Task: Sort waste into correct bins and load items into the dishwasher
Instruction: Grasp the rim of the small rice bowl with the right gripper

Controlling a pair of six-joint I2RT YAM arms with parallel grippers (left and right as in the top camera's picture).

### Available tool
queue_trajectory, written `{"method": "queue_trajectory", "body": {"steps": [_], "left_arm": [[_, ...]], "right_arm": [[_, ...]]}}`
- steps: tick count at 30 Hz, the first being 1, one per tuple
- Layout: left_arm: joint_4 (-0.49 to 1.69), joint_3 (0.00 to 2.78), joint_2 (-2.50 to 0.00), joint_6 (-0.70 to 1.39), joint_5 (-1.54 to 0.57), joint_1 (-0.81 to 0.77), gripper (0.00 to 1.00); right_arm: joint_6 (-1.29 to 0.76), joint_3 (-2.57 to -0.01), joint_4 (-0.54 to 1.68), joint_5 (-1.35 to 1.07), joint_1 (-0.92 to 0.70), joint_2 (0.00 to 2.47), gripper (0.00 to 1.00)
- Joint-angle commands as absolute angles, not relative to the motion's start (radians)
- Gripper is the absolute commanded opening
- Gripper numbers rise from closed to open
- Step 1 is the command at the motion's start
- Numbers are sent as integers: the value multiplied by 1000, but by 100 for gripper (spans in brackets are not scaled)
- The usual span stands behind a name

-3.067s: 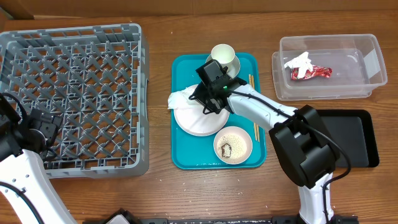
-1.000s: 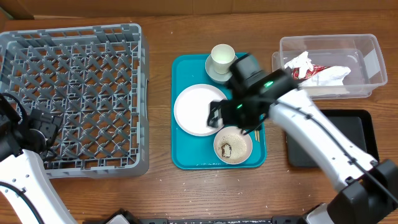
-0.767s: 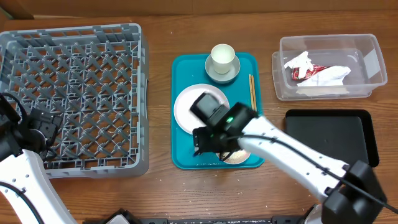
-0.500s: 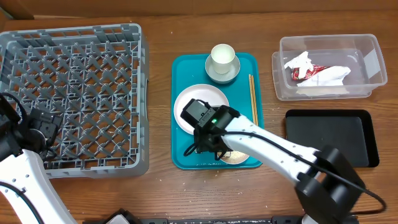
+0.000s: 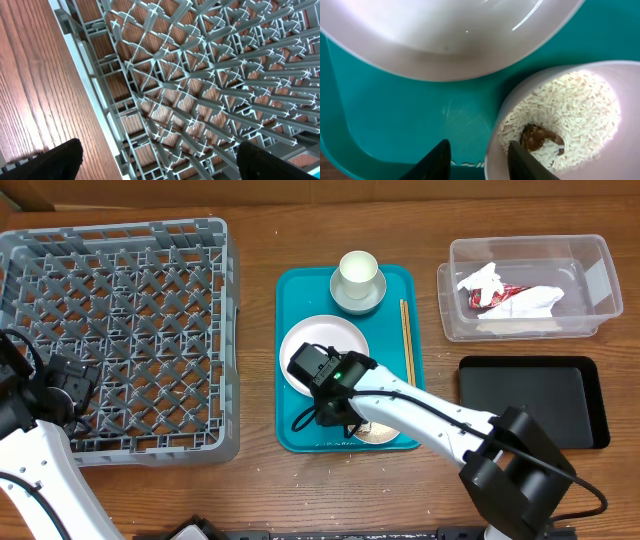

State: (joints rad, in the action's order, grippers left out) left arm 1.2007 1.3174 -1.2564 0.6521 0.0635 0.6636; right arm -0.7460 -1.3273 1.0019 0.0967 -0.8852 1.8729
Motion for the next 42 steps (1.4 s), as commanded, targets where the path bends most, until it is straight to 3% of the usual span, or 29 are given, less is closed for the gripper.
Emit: {"method": "queue_trajectory", "body": {"steps": [1,12,42], "left_arm": [[1200,1339,-1244,659,62,667,100],[1200,1339,-1244,659,62,667,100],[1200,1339,-1244,659,62,667,100]], "right_arm": [[-733,-1328,995,112,-902,1876,36],[-733,-1328,1003,99,-902,1876,25],[-693,-1309,1071,31,-902,1877,22]]}}
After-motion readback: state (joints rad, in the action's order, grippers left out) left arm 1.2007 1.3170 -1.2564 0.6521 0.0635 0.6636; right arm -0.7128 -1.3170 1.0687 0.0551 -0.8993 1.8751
